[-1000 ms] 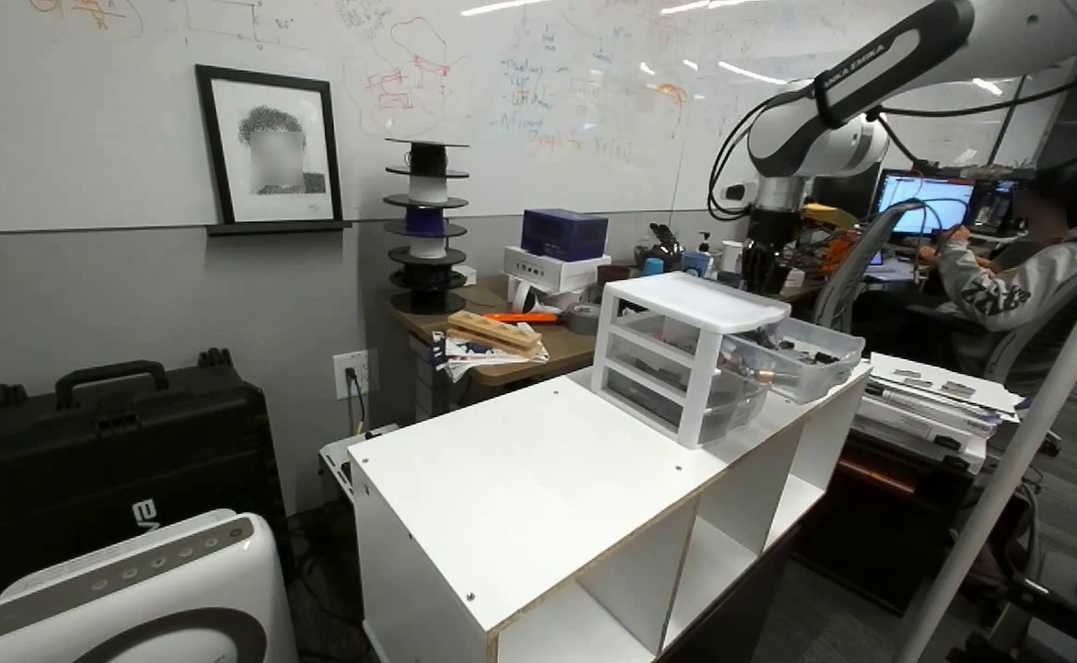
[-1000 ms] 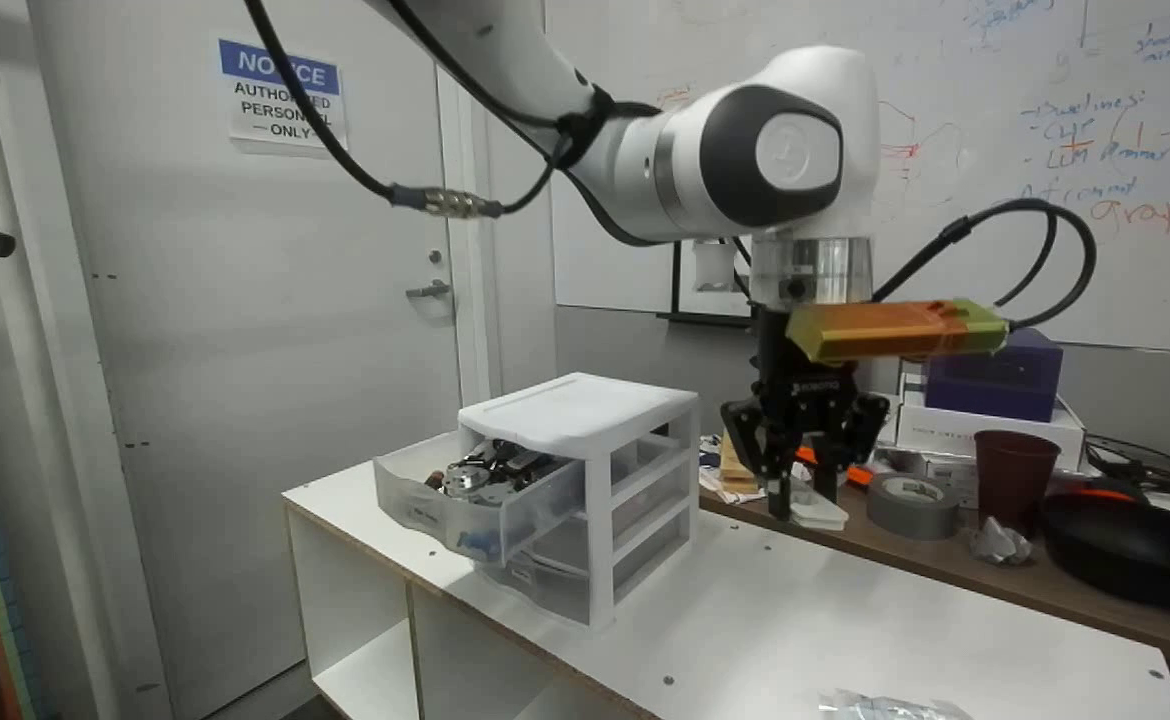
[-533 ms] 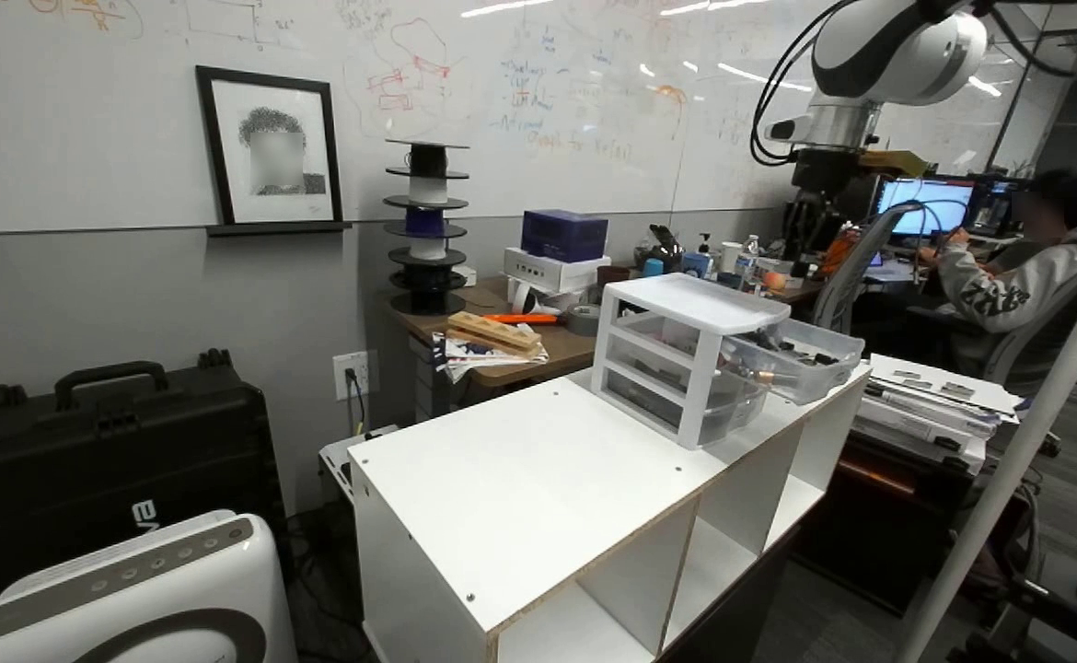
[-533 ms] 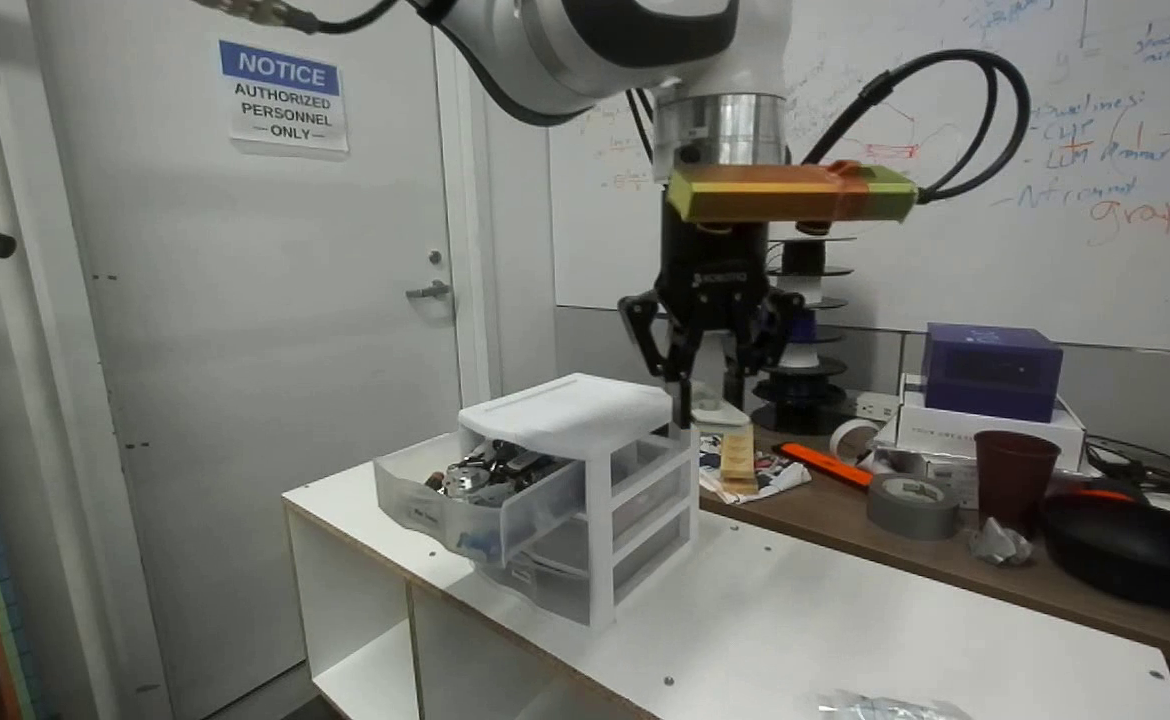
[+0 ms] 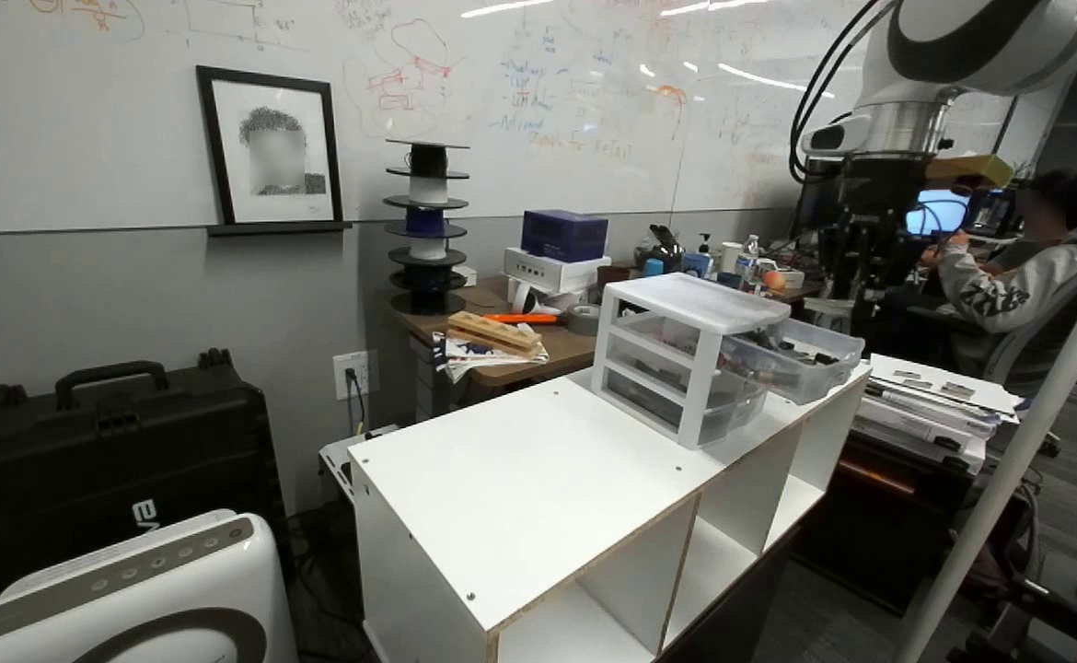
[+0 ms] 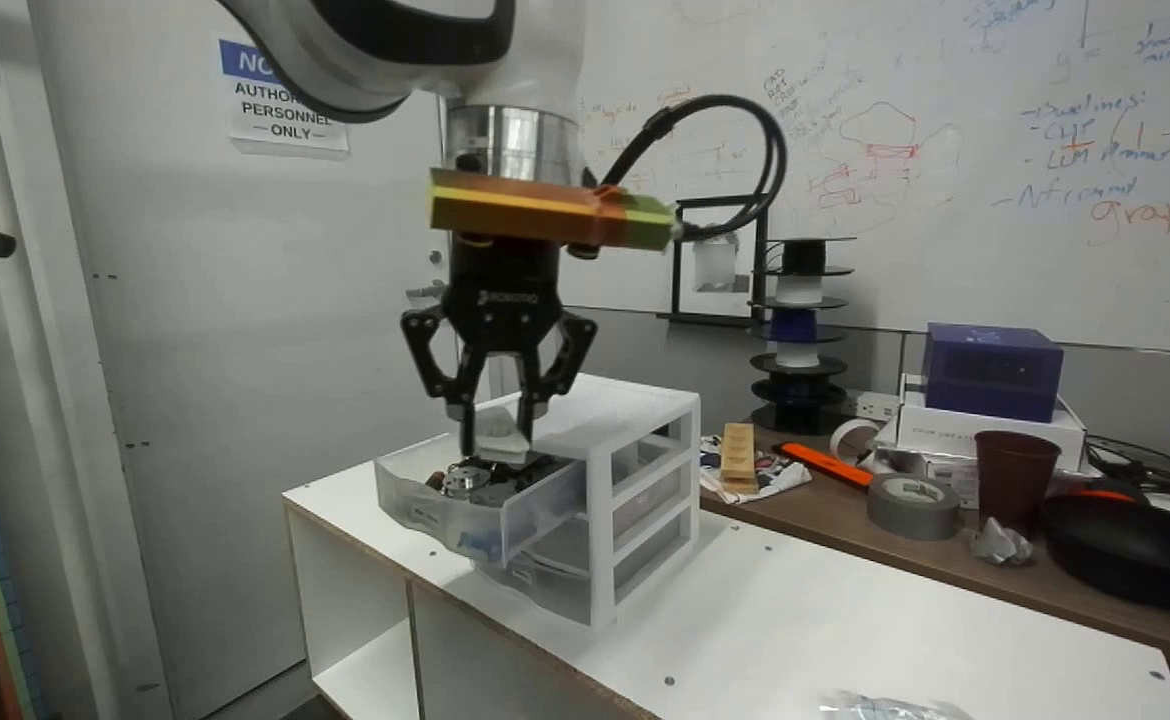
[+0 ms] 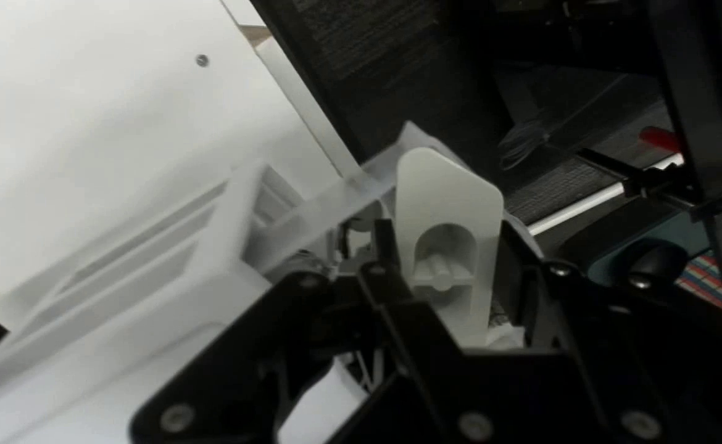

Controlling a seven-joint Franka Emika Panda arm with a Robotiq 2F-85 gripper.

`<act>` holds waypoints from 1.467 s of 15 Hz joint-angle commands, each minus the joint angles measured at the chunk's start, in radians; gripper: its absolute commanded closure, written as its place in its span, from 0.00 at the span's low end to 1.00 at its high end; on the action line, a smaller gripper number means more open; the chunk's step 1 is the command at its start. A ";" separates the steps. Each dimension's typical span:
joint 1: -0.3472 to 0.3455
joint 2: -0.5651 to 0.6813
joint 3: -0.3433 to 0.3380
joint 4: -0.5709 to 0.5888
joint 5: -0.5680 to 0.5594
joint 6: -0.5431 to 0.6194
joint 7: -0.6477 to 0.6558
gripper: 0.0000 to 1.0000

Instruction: Put the papers in the topmost drawer

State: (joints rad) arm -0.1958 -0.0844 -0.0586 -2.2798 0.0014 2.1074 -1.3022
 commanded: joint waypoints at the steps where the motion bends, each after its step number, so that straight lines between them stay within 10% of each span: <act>1: 0.083 -0.112 -0.005 -0.190 0.041 0.154 0.002 0.85; 8: 0.190 -0.127 -0.025 -0.276 0.210 0.368 -0.054 0.83; 20: 0.164 -0.145 -0.117 -0.267 0.172 0.371 -0.201 0.85; 21: 0.163 -0.141 -0.122 -0.269 0.171 0.377 -0.214 0.82; 22: 0.162 -0.140 -0.125 -0.270 0.166 0.374 -0.222 0.35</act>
State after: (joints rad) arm -0.0288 -0.2012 -0.1739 -2.5300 0.1833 2.4691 -1.4836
